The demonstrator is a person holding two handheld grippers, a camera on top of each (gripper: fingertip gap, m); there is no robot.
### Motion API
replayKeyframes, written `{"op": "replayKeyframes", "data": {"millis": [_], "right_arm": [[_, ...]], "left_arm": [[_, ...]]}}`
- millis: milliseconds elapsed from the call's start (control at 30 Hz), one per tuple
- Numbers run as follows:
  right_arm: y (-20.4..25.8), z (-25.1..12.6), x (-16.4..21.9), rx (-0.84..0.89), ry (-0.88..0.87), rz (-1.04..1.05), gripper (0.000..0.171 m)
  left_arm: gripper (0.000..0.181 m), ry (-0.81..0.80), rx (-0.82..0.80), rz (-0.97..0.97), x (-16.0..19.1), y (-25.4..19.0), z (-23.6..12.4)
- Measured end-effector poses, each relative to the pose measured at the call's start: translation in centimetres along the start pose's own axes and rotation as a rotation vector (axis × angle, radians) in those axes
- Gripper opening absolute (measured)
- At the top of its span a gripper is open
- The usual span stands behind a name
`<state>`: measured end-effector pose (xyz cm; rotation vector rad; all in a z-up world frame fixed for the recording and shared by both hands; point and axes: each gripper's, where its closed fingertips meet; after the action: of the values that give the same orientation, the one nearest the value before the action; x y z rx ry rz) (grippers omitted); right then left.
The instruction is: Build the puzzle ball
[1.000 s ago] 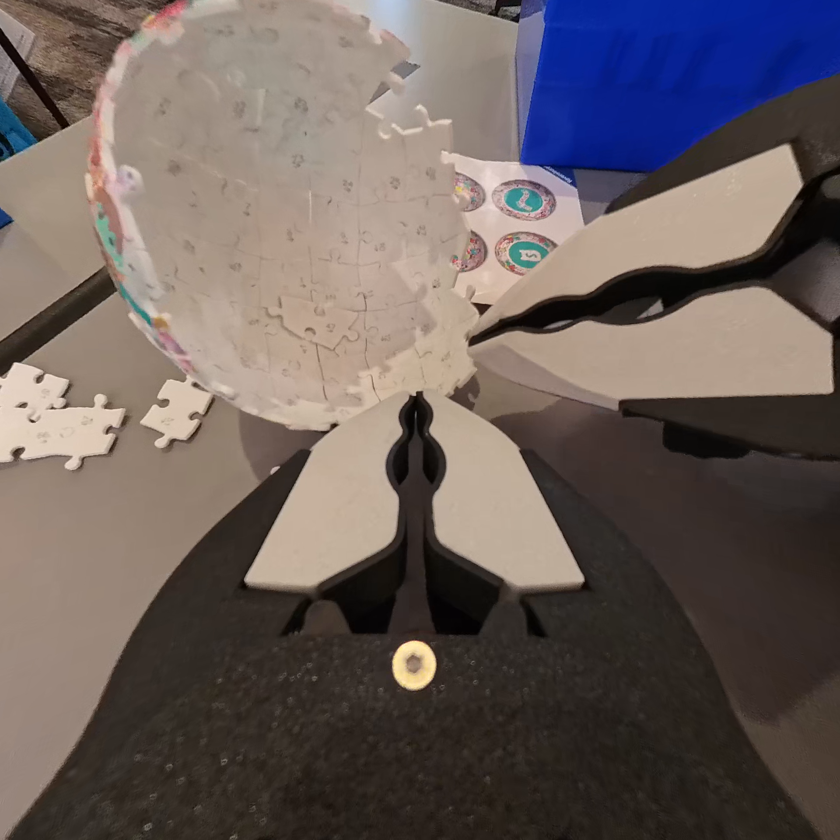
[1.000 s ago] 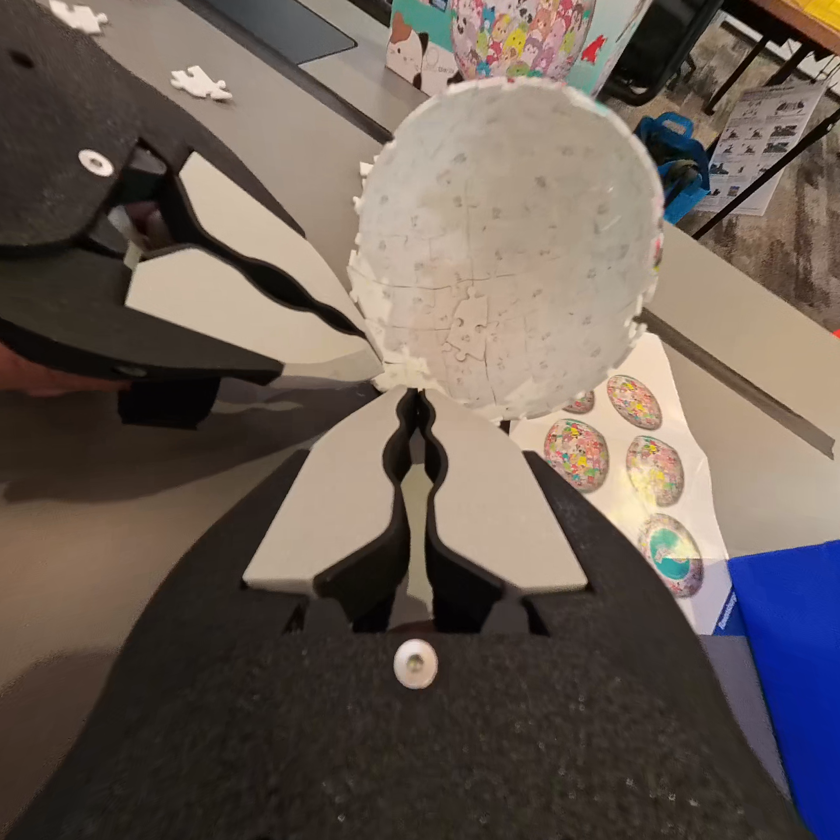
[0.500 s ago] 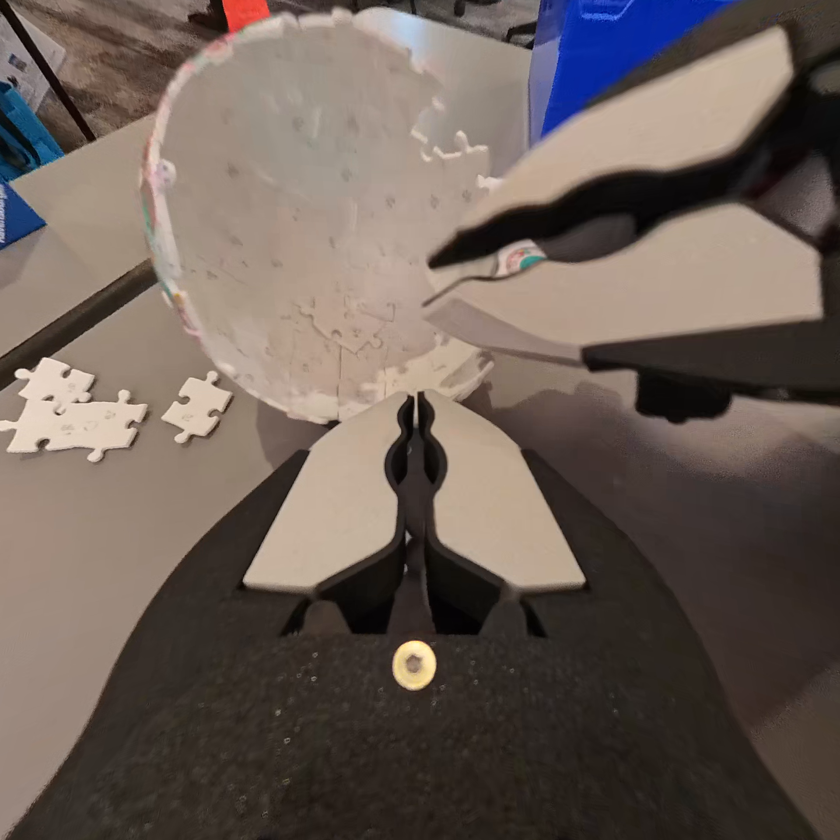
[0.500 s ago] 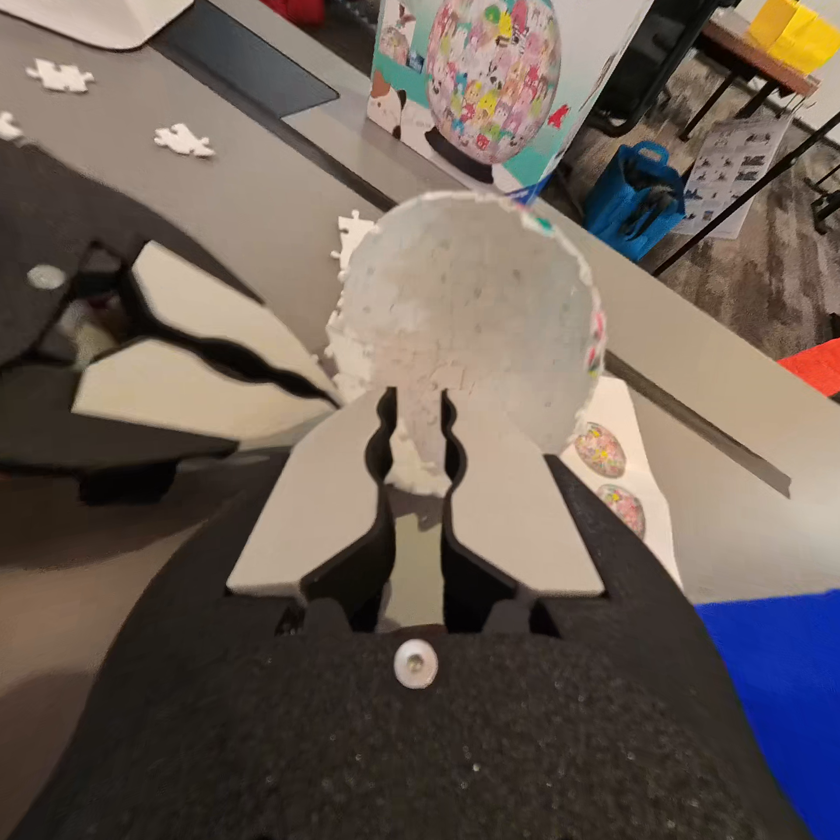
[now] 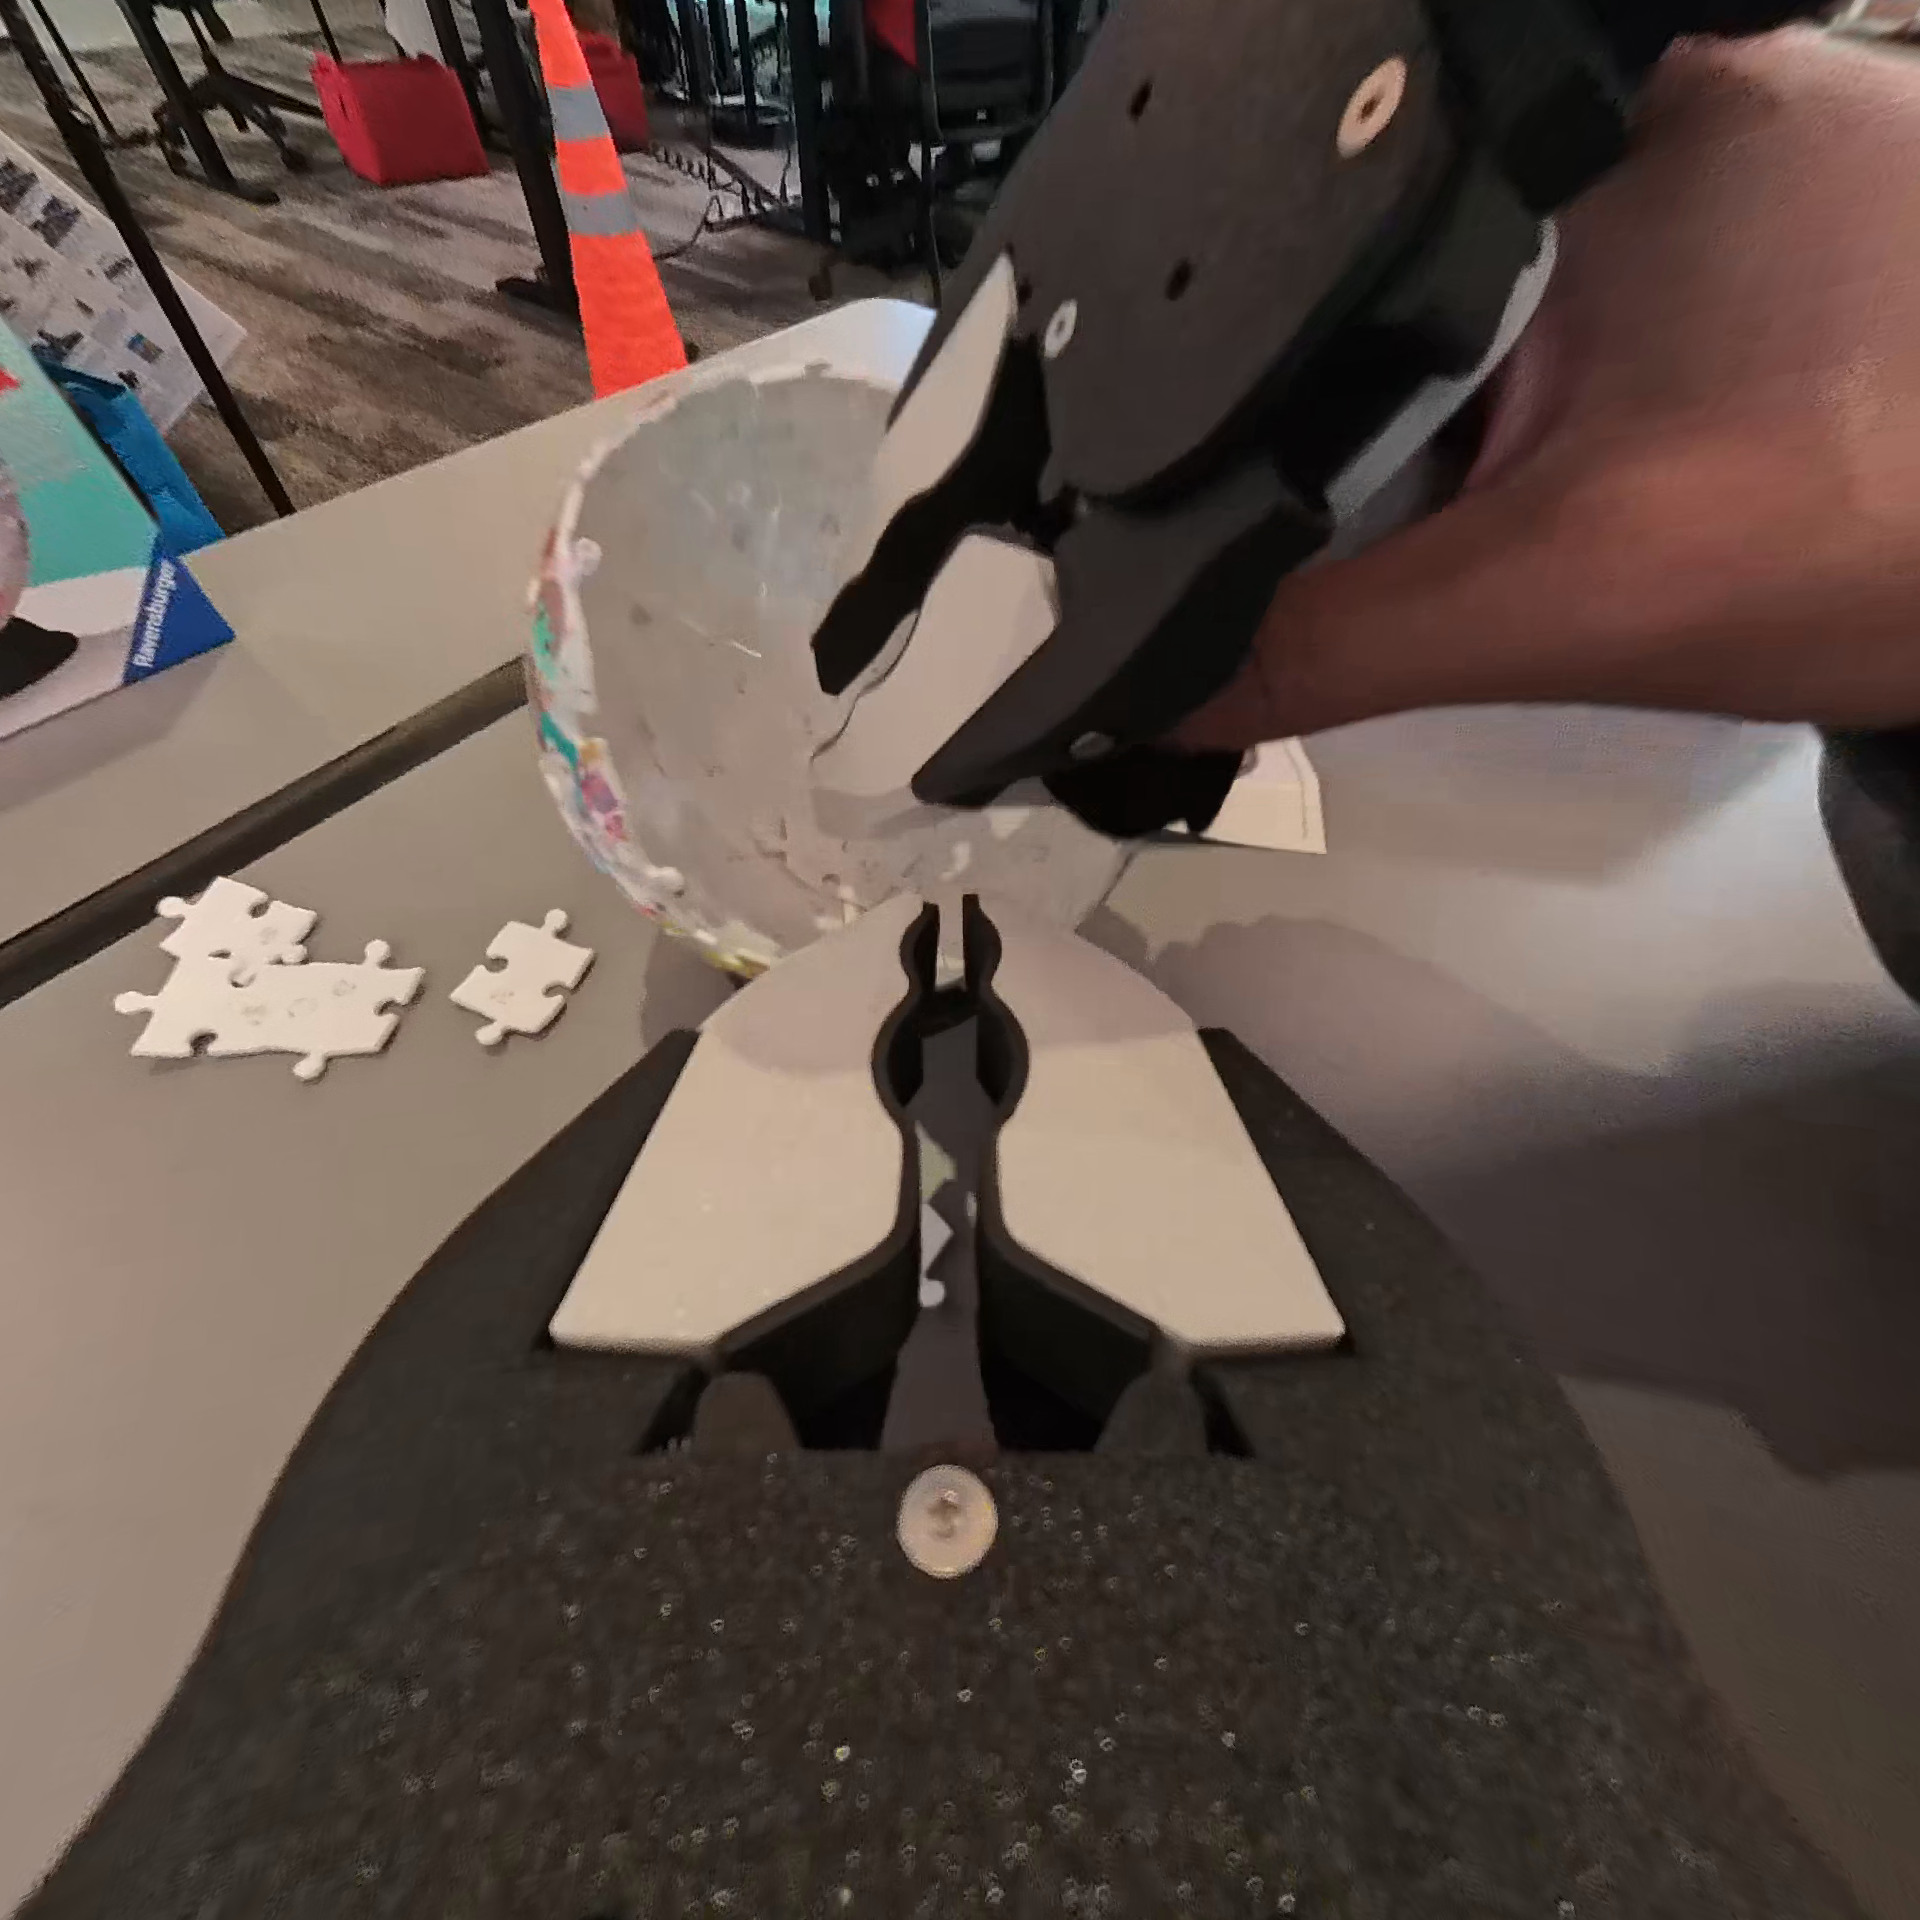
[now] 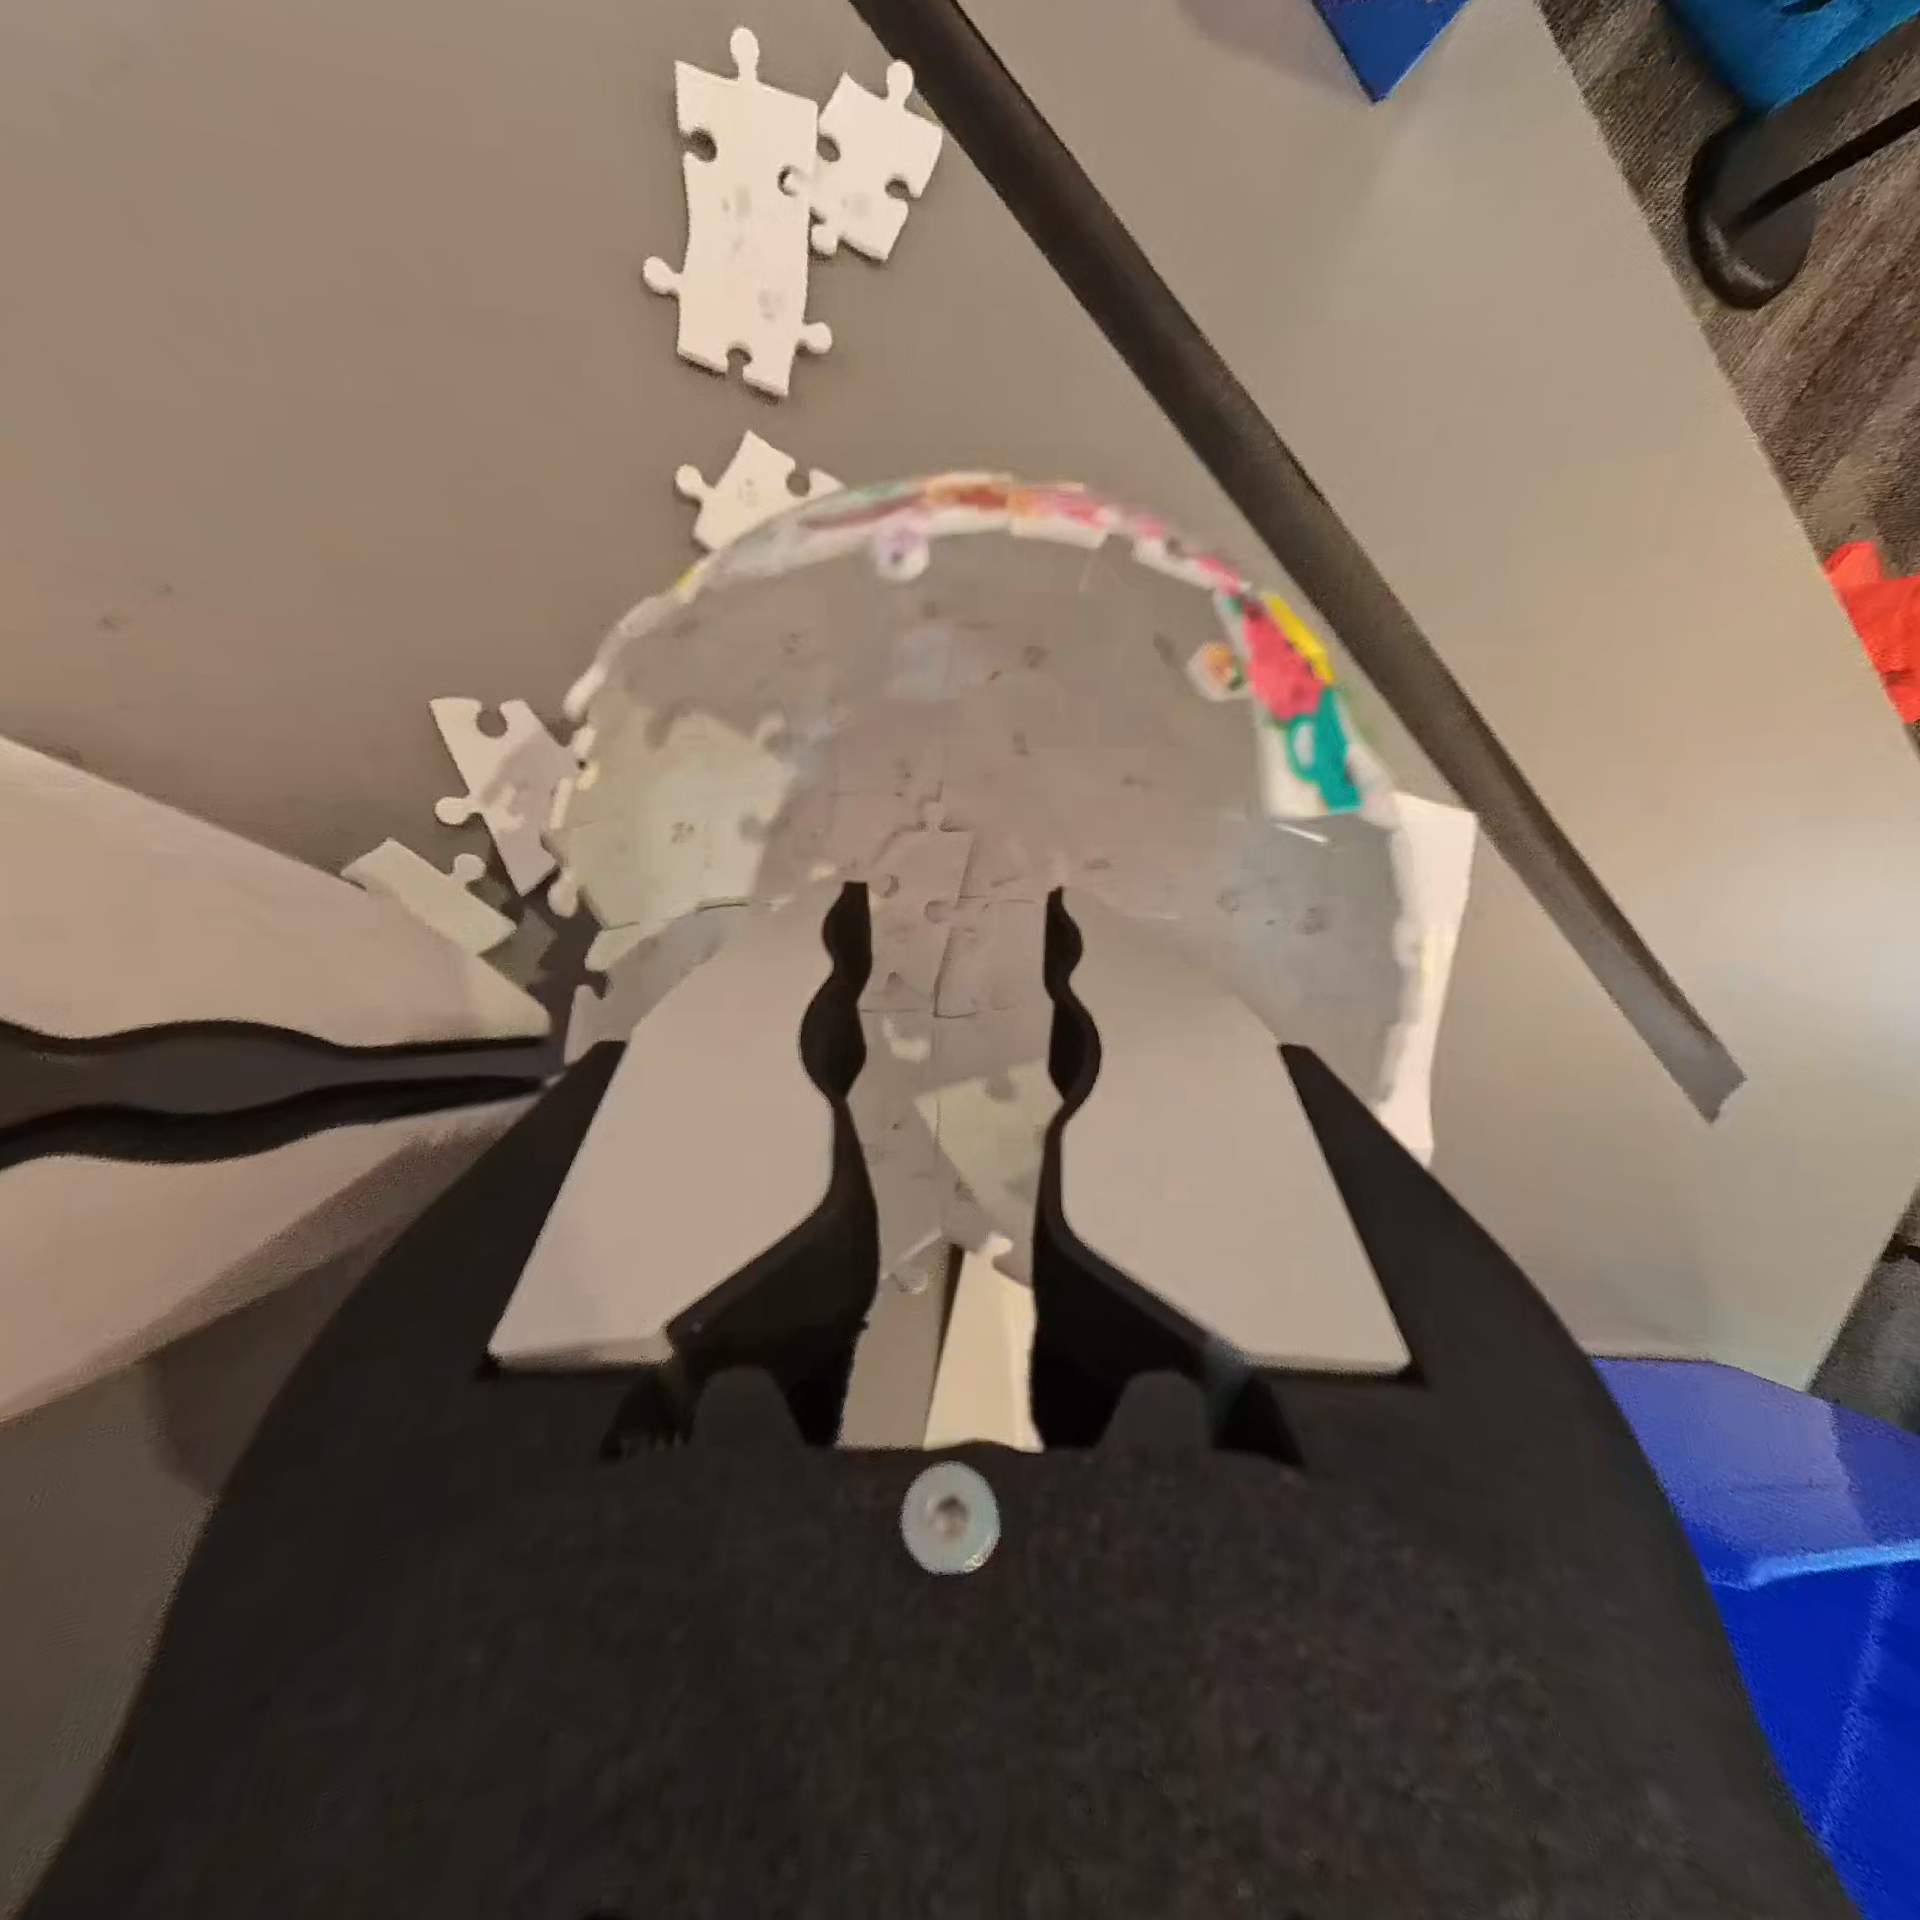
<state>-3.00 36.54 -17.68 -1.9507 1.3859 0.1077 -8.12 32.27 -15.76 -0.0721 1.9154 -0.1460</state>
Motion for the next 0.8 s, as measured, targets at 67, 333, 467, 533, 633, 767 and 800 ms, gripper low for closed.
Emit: {"op": "replayKeyframes", "data": {"millis": [67,333,467,533,633,767,800], "right_arm": [[-0.1,-0.6,-0.4,-0.028,-0.006,-0.011,0.031],[0.3,-1.5,0.1,-0.162,0.072,-0.150,0.029],[0.8,-1.7,-0.5,-0.176,0.033,-0.177,0.025],[1.0,-0.6,0.1,-0.175,0.081,-0.200,0.029],[1.1,0.8,0.9,-0.148,0.145,-0.224,0.037],[1.1,1.8,1.3,-0.098,0.210,-0.212,0.043],[1.1,1.9,1.3,-0.091,0.214,-0.202,0.043]], "left_arm": [[0.004,-0.001,-0.011,-0.023,0.1,0.5,-0.3],[0.008,-0.198,-0.050,-0.120,-2.8,4.9,-2.9],[0.016,-0.221,-0.106,-0.107,-3.4,9.1,-4.1],[0.023,-0.204,-0.089,-0.137,-2.9,10.7,-4.5],[0.023,-0.229,-0.097,-0.185,-2.4,12.0,-5.7],[0.023,-0.250,-0.097,-0.200,-2.1,11.5,-6.2],[0.023,-0.243,-0.094,-0.191,-2.1,11.2,-6.1]]}}
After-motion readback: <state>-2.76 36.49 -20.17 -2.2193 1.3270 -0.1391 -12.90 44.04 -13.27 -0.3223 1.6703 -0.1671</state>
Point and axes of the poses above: each gripper's, where its closed fingertips meet, z out along the fingers, x out of its underside, y = z × x across the jaws, and after that the axes turned 14 degrees about x, right-handed
